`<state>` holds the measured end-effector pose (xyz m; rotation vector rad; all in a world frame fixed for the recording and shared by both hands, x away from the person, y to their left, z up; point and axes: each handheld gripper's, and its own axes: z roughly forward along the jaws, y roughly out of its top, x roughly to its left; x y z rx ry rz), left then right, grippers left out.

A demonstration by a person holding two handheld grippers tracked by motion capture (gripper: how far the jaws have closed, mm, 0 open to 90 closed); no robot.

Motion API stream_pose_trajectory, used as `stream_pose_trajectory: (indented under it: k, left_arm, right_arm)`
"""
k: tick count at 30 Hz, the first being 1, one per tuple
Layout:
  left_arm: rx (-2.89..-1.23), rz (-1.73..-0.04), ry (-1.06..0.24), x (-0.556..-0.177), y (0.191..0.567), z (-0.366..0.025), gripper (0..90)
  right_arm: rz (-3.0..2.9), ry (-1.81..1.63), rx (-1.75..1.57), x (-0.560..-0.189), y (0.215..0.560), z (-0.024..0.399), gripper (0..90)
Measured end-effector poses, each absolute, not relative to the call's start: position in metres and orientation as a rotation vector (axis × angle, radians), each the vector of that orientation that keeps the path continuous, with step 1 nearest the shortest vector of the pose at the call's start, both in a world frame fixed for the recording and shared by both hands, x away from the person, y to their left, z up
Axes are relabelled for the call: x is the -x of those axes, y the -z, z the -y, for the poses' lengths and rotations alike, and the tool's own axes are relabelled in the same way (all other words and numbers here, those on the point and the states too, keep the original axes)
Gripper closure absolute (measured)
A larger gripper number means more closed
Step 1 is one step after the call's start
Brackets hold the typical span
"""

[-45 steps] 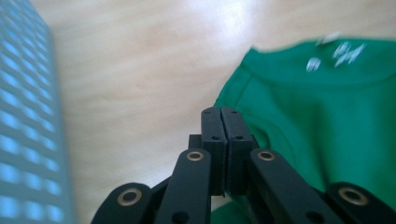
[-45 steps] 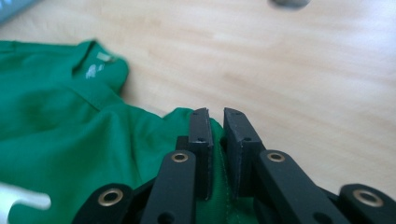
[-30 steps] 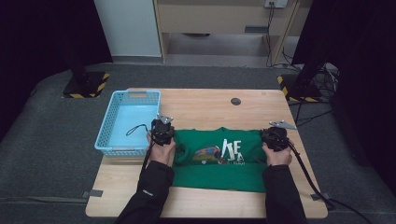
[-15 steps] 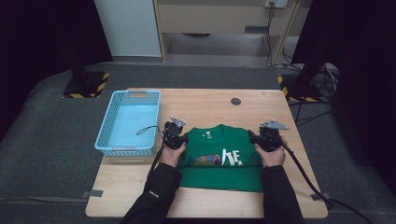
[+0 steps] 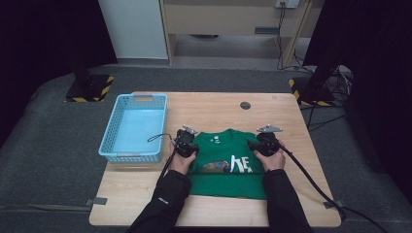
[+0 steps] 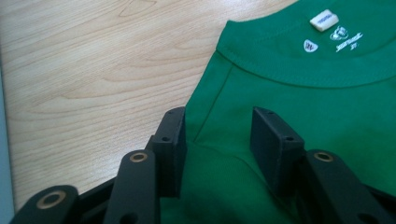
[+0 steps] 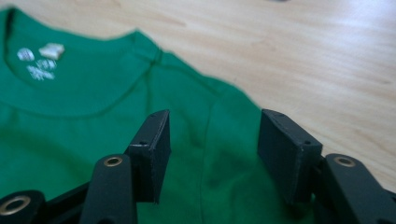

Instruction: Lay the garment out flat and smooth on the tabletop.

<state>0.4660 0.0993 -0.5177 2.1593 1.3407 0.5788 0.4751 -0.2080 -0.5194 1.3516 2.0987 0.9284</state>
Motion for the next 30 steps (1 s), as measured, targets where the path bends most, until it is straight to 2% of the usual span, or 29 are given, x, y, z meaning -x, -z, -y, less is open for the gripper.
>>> stream_pose_trajectory:
  k: [5, 9, 12, 15, 17, 25, 30]
  left_arm:
    - [-2.166, -1.324, -0.601, -0.466, 0.518, -0.099, 61.4]
    - [-2.172, -1.311, -0.618, -0.465, 0.519, -0.097, 70.8]
    - [-2.175, -1.306, -0.658, -0.463, 0.520, -0.096, 80.7]
    - [-2.150, -1.317, -0.640, -0.463, 0.520, -0.097, 83.8]
    - [-2.131, -1.324, -0.616, -0.464, 0.519, -0.099, 84.8]
    - [-2.062, -1.286, -0.638, -0.469, 0.499, -0.102, 85.3]
    - [-2.002, -1.212, -0.744, -0.477, 0.466, -0.096, 85.3]
  right_arm:
    - [-2.121, -0.887, -1.353, -0.479, 0.529, 0.206, 45.5]
    - [-2.120, -0.903, -1.368, -0.480, 0.532, 0.206, 51.2]
    - [-2.122, -0.932, -1.391, -0.480, 0.532, 0.206, 61.8]
    - [-2.126, -0.947, -1.403, -0.479, 0.531, 0.204, 77.6]
    - [-2.128, -0.958, -1.413, -0.478, 0.531, 0.203, 84.4]
    - [-2.072, -1.040, -1.406, -0.475, 0.519, 0.203, 86.3]
    - [-1.951, -1.106, -1.371, -0.479, 0.494, 0.204, 86.3]
